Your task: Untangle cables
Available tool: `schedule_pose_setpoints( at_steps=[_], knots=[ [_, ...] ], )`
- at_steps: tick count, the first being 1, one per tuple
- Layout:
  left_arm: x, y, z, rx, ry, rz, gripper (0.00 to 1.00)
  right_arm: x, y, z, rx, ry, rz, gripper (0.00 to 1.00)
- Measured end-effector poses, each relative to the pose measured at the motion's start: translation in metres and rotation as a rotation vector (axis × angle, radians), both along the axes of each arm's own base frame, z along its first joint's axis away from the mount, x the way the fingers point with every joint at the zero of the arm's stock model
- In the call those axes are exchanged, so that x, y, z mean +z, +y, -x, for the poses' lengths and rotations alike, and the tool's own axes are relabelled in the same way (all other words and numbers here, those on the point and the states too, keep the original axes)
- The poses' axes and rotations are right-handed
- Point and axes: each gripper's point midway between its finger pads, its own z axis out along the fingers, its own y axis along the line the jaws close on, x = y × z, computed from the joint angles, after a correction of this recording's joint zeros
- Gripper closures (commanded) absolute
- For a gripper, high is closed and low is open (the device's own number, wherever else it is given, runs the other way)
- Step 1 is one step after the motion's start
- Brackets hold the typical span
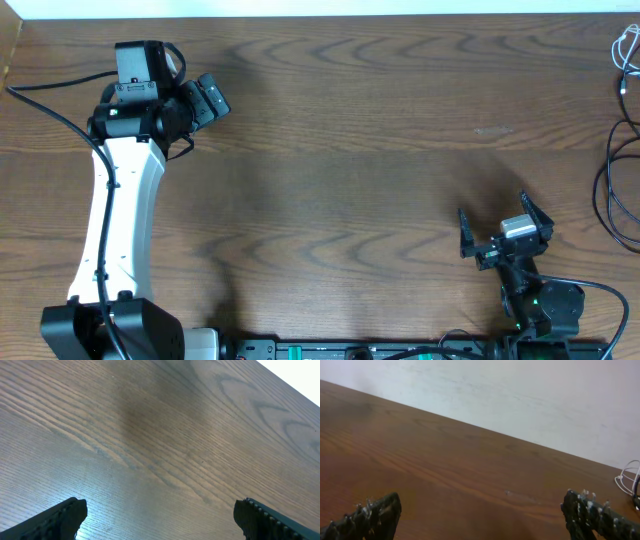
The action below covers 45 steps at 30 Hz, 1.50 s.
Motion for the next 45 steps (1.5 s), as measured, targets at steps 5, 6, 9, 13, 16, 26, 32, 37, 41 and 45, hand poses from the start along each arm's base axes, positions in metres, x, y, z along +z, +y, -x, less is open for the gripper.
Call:
schedule_pose_setpoints(
  at_steps=[5, 6, 9, 13, 16, 26, 32, 37, 41, 45],
  knots=[
    [0.0, 0.0, 0.0, 0.0, 0.0, 0.0, 0.0, 0.0, 0.0, 0.0, 0.0, 0.0, 0.0, 0.01],
    [0.0, 0.0, 0.0, 0.0, 0.0, 0.0, 0.0, 0.0, 0.0, 0.0, 0.0, 0.0, 0.0, 0.01],
    [0.0, 0.0, 0.0, 0.0, 0.0, 0.0, 0.0, 0.0, 0.0, 0.0, 0.0, 0.0, 0.0, 0.01],
    [0.0, 0.0, 0.0, 0.0, -0.001, 0.0, 0.0, 0.0, 0.0, 0.0, 0.0, 0.0, 0.0, 0.01],
    [0.007, 0.0, -0.003, -0.004, -0.046, -0.006, 0.0, 0.0, 0.0, 0.0, 0.0, 0.0, 0.0, 0.01],
    [0.062, -0.003, 0.033, -0.063, -0.492, -0.109, 0.0, 0.0, -0.001, 0.0, -0.004, 0.0, 0.0, 0.01],
    [0.045, -0.006, 0.076, -0.087, -0.643, -0.166, 0.0, 0.0, -0.001, 0.0, -0.005, 0.001, 0.0, 0.01],
    [0.033, -0.004, 0.105, -0.076, -0.772, -0.218, 0.0, 0.0, -0.001, 0.0, -0.008, 0.0, 0.0, 0.01],
    [0.025, -0.001, 0.125, -0.054, -0.83, -0.251, 0.0, 0.0, -0.001, 0.0, -0.008, 0.001, 0.0, 0.01],
    [0.015, 0.001, 0.138, -0.04, -0.867, -0.275, 0.0, 0.0, -0.001, 0.0, -0.008, 0.001, 0.0, 0.01]
  ],
)
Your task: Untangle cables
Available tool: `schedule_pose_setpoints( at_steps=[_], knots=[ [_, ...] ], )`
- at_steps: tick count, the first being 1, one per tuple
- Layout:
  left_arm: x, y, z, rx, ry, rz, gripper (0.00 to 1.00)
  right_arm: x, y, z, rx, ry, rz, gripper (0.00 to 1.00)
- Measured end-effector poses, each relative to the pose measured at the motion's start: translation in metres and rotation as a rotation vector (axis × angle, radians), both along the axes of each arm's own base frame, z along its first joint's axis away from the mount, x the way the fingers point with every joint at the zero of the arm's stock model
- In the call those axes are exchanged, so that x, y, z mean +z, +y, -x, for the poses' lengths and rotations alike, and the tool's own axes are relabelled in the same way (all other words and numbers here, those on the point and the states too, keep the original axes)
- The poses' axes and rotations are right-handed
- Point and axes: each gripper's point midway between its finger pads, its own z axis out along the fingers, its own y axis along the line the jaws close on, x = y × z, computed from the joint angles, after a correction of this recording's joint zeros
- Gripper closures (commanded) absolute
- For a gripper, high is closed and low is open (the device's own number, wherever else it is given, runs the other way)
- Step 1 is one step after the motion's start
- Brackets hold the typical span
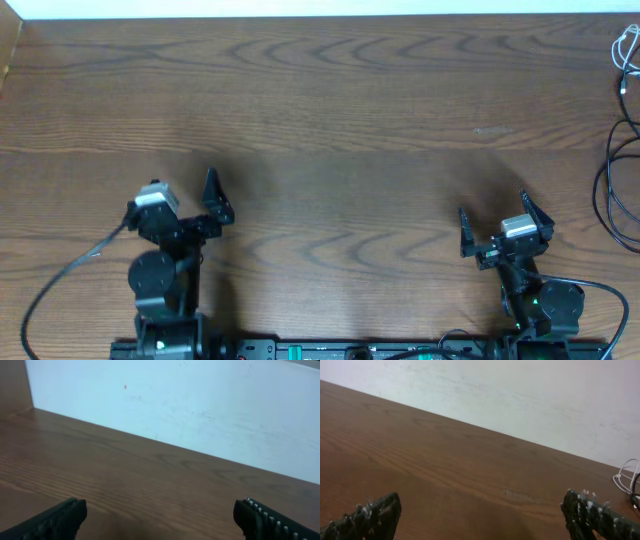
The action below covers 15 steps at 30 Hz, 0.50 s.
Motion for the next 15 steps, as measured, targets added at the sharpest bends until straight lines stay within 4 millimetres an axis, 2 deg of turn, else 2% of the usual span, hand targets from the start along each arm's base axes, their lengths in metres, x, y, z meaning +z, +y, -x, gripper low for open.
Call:
schedule_pose_setpoints(
  at_steps=[6, 15],
  knots=[
    [-0.019, 0.003, 0.013, 0.022, -0.045, -0.008, 0.0, 0.0, 0.0, 0.0, 0.0, 0.0, 0.0, 0.01],
    [-0.039, 0.005, 0.021, 0.04, -0.083, -0.03, 0.0, 0.0, 0.0, 0.0, 0.0, 0.0, 0.0, 0.01]
  ],
)
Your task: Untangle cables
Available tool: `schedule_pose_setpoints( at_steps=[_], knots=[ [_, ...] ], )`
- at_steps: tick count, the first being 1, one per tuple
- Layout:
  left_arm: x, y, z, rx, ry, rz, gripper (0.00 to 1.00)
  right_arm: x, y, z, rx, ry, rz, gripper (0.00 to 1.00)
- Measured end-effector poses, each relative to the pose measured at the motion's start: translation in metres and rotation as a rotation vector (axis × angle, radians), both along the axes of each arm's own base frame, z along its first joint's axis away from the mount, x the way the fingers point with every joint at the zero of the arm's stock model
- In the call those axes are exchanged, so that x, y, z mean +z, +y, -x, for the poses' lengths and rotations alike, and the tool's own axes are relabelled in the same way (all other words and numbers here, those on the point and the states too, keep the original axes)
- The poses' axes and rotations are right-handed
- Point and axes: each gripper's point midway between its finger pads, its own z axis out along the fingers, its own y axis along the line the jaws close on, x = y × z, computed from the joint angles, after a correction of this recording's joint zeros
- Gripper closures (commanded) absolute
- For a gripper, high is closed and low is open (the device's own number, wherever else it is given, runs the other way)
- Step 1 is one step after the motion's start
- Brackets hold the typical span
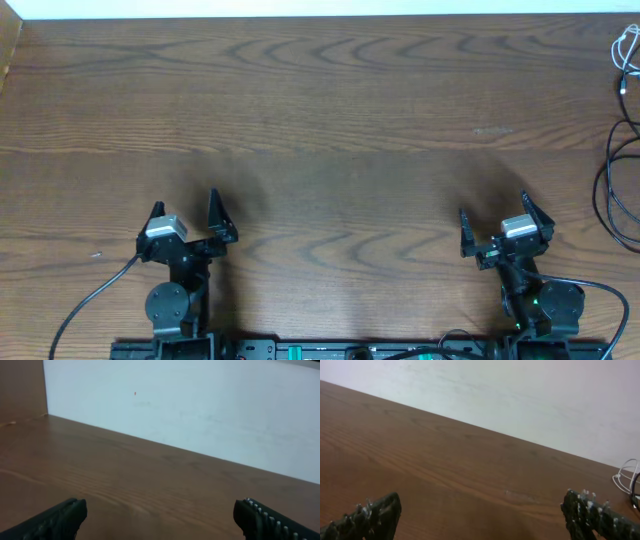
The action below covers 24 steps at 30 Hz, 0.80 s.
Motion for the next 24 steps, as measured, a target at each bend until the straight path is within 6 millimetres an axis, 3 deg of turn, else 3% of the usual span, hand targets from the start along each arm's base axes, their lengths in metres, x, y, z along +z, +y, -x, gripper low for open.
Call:
schedule_pose_setpoints(
  at_steps=[8, 24],
  knots=[
    [-0.025, 0.0, 0.002, -0.004, 0.099, -0.025, 0.0, 0.0, 0.0, 0.0, 0.0, 0.0, 0.0, 0.01],
    [-0.024, -0.001, 0.002, -0.008, 0.106, -0.04, 0.0, 0.0, 0.0, 0.0, 0.0, 0.0, 0.0, 0.01]
  ],
)
